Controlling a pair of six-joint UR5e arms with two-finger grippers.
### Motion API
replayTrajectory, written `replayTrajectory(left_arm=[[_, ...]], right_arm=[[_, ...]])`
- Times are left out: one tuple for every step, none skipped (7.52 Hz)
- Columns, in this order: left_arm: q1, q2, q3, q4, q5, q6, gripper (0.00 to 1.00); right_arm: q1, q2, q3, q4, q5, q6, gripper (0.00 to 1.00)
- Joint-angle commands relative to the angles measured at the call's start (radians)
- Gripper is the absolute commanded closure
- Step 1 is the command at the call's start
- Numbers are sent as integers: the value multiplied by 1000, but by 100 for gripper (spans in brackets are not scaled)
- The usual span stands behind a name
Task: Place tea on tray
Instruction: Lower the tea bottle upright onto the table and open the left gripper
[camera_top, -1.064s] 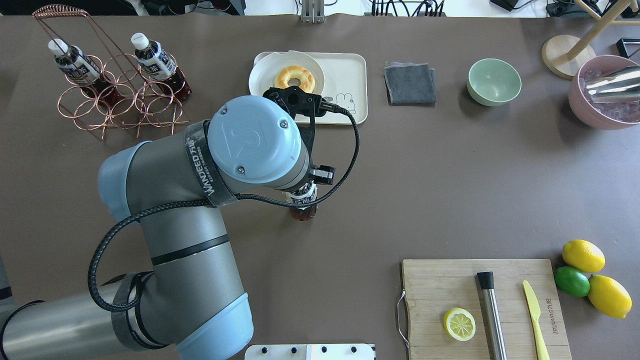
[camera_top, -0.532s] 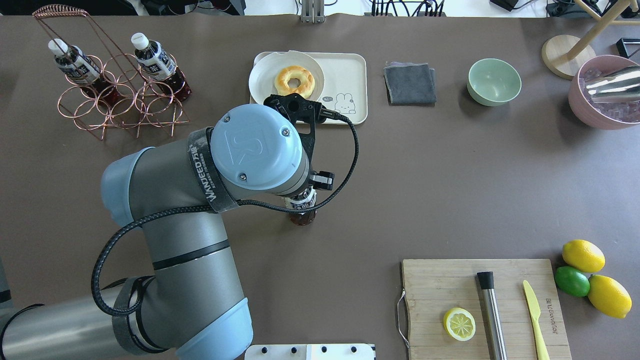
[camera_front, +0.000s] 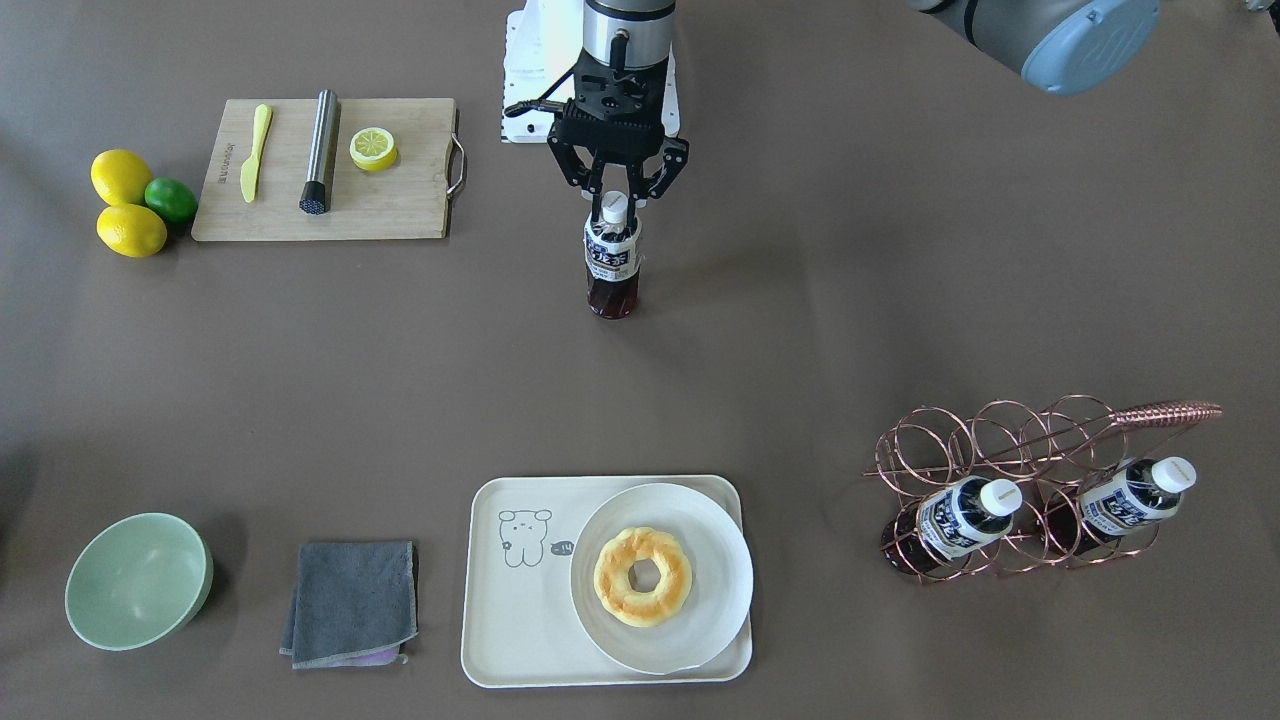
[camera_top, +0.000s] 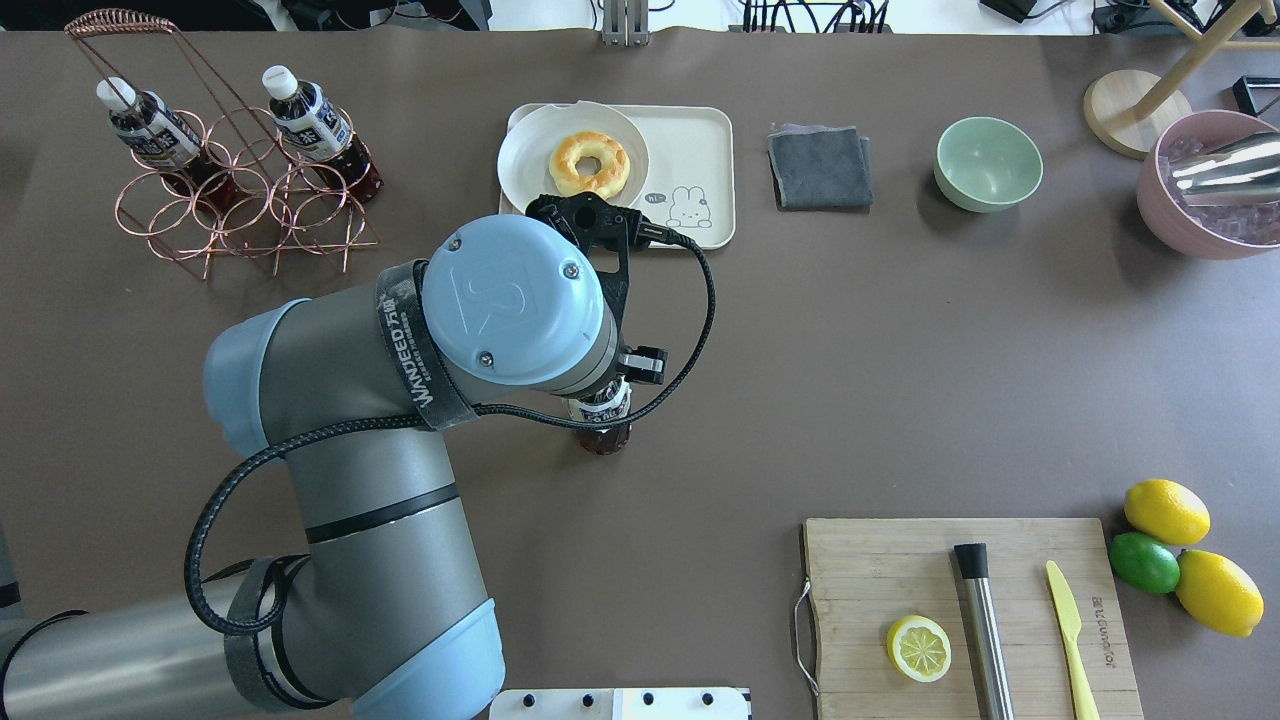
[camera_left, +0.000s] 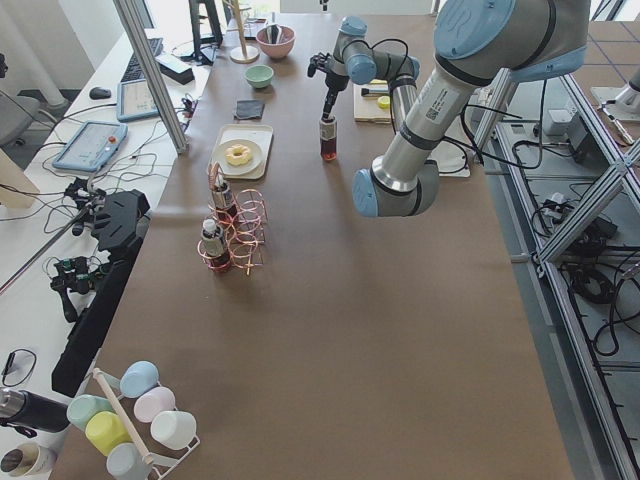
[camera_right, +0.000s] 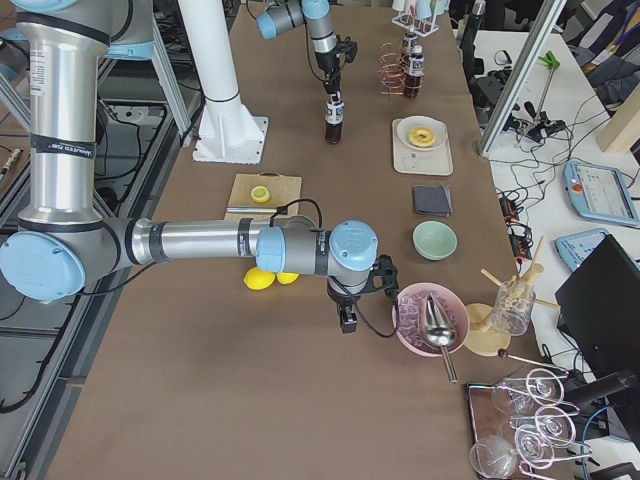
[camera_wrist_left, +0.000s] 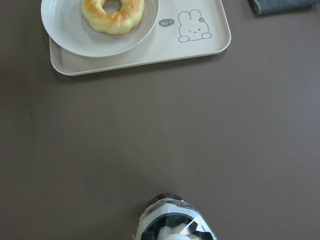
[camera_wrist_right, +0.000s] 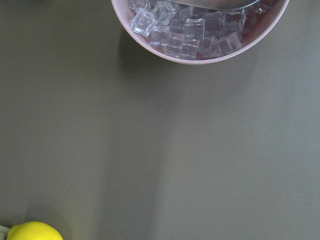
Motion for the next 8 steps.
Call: replayTrajectory(left_arm=[[0,3,1,-6,0,0,78],[0,3,1,-8,0,0,44],[0,1,1,-8,0,1,26],[0,1,-2,-8,-2,4,5],[-3,1,-14,-6,-2,6,4],[-21,3,-34,-6,-2,10,4],[-64,13,-46,-3,-9,15,4],[-104,59,-89,2,-20,80,4]], right_arm=[[0,0,-2,0,0,0,0],[0,0,-2,0,0,0,0],[0,2,-2,0,0,0,0],[-2,3,0,2,0,0,0],[-8,23,2,2,-8,1,0],[-24,50,11,2,-6,71,0],[-90,70,53,5,-8,186,0],[-159,90,96,58,-11,318,0]])
